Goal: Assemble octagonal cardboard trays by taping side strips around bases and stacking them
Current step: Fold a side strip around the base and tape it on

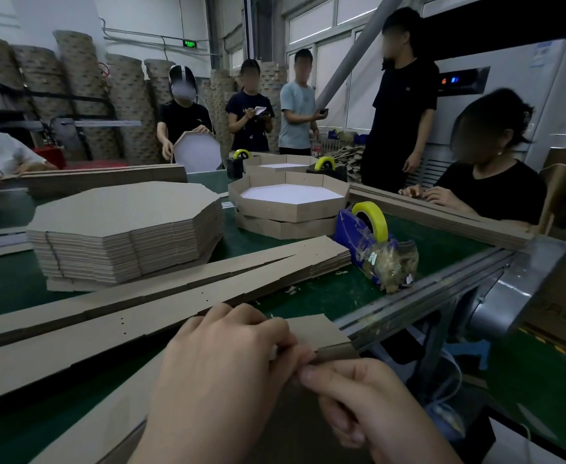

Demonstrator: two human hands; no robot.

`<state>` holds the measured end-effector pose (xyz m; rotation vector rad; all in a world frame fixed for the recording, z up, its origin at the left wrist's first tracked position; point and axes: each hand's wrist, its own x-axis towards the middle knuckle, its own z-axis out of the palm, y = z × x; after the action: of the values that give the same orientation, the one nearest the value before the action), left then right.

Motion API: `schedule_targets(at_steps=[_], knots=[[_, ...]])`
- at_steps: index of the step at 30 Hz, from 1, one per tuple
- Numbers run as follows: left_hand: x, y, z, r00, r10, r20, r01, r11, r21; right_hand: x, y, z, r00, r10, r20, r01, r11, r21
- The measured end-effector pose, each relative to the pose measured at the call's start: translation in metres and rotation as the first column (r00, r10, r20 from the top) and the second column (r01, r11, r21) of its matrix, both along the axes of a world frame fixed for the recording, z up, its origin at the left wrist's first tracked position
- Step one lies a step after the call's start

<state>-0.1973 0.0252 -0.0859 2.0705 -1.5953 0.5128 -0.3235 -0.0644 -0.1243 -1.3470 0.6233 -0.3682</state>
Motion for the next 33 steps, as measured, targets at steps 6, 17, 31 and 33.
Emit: schedule_targets(at_steps=[6, 17, 31, 33], knots=[[0.003, 0.002, 0.0, 0.999, -0.032, 0.026, 0.032, 0.999, -0.015, -0.002, -0.003, 0.002, 0.992, -0.029, -0.124, 0.017, 0.995, -0.095], [0.006, 0.008, -0.002, 0.99, -0.113, 0.089, 0.104, 0.989, 0.104, 0.002, -0.044, -0.022, 0.924, -0.324, 0.204, 0.378, 0.692, -0.615], [0.005, 0.014, 0.001, 0.971, -0.057, 0.232, 0.018, 0.986, 0.167, 0.008, -0.052, -0.018, 0.958, -0.126, 0.259, 0.267, 0.723, -0.637], [0.007, 0.013, -0.001, 0.975, -0.054, 0.217, 0.016, 0.984, 0.175, 0.006, -0.053, -0.011, 0.968, -0.095, 0.233, 0.232, 0.694, -0.682]])
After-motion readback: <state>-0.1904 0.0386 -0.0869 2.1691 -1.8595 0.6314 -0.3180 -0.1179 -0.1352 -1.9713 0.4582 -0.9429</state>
